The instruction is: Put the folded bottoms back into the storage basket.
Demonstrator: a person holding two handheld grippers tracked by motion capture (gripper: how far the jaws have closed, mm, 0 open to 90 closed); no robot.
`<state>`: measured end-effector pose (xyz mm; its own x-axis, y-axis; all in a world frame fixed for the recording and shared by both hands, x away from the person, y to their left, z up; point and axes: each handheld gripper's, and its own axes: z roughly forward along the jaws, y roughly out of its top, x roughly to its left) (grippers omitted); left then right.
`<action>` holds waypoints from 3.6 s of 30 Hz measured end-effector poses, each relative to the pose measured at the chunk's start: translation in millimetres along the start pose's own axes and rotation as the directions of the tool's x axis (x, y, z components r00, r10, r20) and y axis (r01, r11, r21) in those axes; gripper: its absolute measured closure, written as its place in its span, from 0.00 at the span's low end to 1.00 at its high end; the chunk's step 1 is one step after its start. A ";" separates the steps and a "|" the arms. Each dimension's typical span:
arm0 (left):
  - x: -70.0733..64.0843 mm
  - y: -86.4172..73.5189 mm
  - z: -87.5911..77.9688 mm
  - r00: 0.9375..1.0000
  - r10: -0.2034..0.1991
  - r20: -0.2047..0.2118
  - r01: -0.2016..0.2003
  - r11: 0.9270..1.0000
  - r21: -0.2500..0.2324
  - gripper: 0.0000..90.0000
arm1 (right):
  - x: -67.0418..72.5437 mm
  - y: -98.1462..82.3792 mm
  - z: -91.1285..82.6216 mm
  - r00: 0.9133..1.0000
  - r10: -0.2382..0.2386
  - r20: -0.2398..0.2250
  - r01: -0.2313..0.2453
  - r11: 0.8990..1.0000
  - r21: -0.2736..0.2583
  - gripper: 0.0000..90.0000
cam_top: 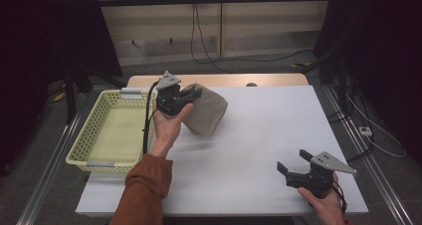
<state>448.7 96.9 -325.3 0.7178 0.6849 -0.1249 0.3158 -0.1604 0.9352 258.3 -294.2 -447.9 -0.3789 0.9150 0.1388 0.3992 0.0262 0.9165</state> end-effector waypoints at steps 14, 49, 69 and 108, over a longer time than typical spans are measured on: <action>-6.2 7.6 -29.4 0.999 0.043 -0.022 -0.045 0.997 -0.062 0.92 | -0.1 0.1 -0.1 1.000 -0.001 -0.003 0.001 1.000 -0.004 0.04; -3.3 16.6 -97.2 0.993 0.081 -0.084 -0.094 0.981 -0.171 0.93 | 0.7 0.2 -0.2 1.000 -0.013 -0.002 0.013 1.000 -0.004 0.03; 6.9 14.9 -139.7 0.987 0.081 -0.138 -0.106 0.977 -0.185 0.93 | 1.2 0.4 -0.3 1.000 -0.014 0.004 0.014 1.000 -0.005 0.03; 46.3 8.0 -207.2 0.969 0.032 -0.245 -0.079 0.980 -0.184 0.93 | 2.4 0.5 -1.6 1.000 -0.019 -0.004 0.019 1.000 -0.009 0.04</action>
<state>355.9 274.6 -255.0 0.5538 0.8326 -0.0098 0.1387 -0.0807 0.9870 256.3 -292.6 -446.6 -0.3895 0.9128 0.1227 0.3846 0.0401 0.9222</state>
